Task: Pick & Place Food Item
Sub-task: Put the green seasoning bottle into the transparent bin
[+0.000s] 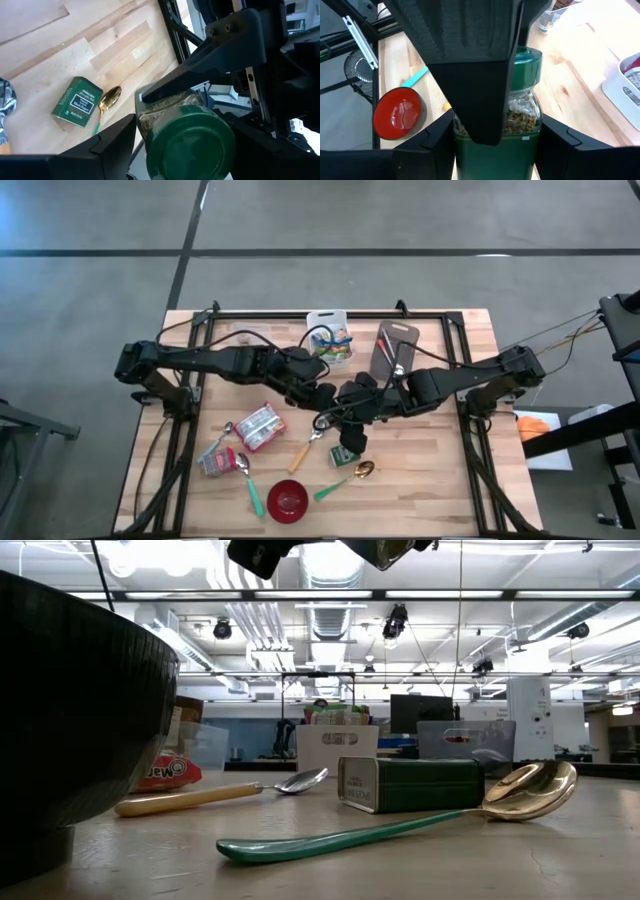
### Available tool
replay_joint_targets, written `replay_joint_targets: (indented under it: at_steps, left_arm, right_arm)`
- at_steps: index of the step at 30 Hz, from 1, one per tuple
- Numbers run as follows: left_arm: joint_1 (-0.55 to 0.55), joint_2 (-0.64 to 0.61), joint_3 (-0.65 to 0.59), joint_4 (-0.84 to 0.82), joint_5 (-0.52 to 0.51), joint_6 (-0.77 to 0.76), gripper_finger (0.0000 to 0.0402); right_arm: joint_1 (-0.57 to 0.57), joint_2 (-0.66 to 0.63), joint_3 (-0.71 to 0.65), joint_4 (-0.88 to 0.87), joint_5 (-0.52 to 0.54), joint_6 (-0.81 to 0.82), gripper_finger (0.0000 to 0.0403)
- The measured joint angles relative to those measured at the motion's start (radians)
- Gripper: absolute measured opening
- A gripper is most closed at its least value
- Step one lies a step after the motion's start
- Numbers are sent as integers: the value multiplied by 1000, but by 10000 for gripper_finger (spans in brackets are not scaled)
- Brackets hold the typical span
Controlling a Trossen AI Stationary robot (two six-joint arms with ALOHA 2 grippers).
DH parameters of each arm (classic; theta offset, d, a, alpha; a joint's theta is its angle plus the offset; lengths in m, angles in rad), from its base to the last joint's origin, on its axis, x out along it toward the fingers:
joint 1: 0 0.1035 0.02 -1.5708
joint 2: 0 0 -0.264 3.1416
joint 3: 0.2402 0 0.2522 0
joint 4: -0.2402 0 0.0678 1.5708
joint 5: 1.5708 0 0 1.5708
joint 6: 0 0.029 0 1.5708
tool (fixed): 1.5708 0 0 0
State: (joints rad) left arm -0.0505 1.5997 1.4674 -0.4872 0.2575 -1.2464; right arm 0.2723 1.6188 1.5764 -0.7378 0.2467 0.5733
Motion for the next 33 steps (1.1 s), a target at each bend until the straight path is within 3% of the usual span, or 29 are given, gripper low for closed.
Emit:
replay_joint_targets:
  at_steps: [7, 14, 26, 28, 33]
  left_arm:
    - [5, 0, 0, -5, 6, -4, 267]
    - [6, 8, 0, -12, 0, -7, 199]
    - [6, 12, 0, -8, 5, 25, 199]
    - [7, 13, 0, -7, 1, 38, 199]
    - [9, 18, -2, -15, -7, 113, 192]
  right_arm:
    - [0, 0, 0, 15, 7, -7, 193]
    - [0, 2, -2, -5, 24, -17, 193]
    - [1, 2, -2, -10, 64, -9, 193]
    - [1, 2, -2, -18, 63, -4, 213]
    - [-2, -6, 5, -14, 34, 26, 329]
